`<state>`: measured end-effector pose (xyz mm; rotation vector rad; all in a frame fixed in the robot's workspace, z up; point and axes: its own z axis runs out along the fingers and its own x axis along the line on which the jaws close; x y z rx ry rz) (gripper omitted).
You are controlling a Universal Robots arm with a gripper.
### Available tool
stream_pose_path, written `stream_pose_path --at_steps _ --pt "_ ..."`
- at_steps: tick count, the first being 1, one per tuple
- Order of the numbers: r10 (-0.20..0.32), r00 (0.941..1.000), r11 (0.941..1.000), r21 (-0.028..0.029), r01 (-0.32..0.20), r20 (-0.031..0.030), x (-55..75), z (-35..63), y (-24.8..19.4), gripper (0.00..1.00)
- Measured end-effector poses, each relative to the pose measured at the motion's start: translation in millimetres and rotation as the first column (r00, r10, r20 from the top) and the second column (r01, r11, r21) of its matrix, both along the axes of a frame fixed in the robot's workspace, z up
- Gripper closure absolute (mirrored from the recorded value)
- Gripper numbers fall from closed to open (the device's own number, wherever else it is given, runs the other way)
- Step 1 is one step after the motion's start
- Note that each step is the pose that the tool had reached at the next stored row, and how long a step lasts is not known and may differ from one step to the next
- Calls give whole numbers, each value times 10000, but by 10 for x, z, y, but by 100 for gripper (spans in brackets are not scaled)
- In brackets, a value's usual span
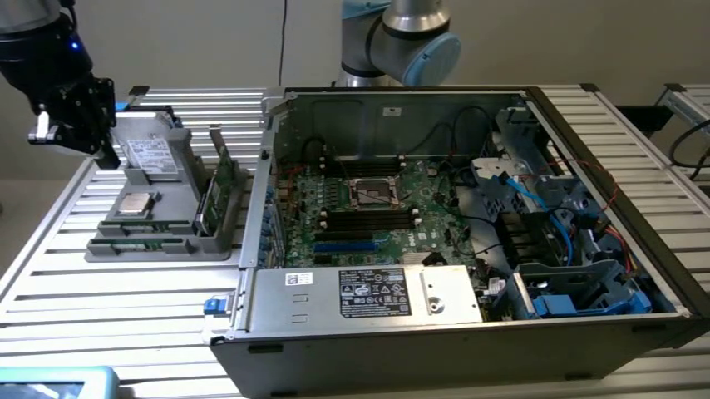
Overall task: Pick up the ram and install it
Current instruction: 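Pick up the ram and move it above insertion slot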
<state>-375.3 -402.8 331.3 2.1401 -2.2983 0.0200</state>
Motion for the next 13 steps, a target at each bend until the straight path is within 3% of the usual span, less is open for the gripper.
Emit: stream_pose_path --at_steps 4,8,11,13 --pt "4 10000 10000 -2 -4 92 0 -51 0 89" --pt "54 9999 10000 -3 -54 94 0 -84 -10 82" --pt "115 9999 9999 -2 -115 95 0 -111 -29 64" --pt "147 9998 9999 -2 -147 95 0 -144 -35 64"
